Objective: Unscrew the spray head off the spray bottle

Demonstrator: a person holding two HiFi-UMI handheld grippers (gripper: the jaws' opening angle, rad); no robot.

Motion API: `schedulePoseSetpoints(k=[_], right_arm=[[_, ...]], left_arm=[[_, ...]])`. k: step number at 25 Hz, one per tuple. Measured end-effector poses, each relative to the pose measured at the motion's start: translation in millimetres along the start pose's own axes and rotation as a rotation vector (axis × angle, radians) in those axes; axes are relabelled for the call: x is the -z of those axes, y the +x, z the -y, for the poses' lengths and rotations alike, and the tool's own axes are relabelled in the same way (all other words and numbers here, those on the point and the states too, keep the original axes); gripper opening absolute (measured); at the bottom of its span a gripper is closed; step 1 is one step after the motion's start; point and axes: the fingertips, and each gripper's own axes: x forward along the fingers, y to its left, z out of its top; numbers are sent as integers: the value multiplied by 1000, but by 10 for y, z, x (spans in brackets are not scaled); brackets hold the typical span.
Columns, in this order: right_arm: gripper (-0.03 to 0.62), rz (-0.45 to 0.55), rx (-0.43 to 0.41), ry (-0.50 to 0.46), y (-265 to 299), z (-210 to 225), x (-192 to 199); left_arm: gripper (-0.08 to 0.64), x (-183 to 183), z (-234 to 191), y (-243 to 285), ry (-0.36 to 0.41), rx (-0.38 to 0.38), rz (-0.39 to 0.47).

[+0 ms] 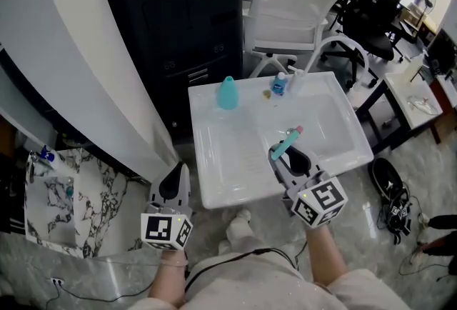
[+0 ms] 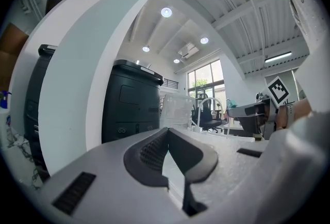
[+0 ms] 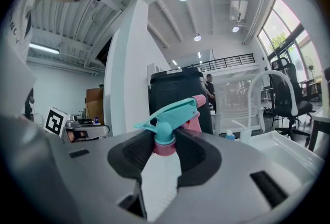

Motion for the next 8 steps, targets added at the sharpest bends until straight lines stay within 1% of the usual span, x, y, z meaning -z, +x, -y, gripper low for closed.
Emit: schedulePoseSetpoints(k=[8], right_arm=[[137, 29, 3, 17, -154, -50, -52]], left_arm=[[5, -41, 55, -85, 18, -2, 4]])
